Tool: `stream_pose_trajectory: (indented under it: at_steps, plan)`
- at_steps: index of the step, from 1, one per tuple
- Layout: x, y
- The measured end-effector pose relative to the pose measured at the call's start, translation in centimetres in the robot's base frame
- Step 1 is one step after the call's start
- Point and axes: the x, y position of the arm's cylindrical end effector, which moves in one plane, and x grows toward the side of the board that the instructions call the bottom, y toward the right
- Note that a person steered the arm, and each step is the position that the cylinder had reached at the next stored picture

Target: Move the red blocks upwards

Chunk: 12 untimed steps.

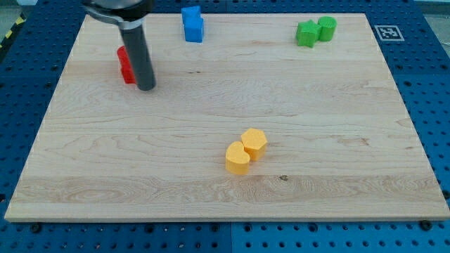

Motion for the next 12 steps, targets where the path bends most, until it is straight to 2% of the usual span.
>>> stream_pose_trajectory:
  at_steps: [2, 4, 12]
  plan:
    - [-2.1, -2.0]
    - [-2.1, -5.1]
    - [-4.4, -5.1]
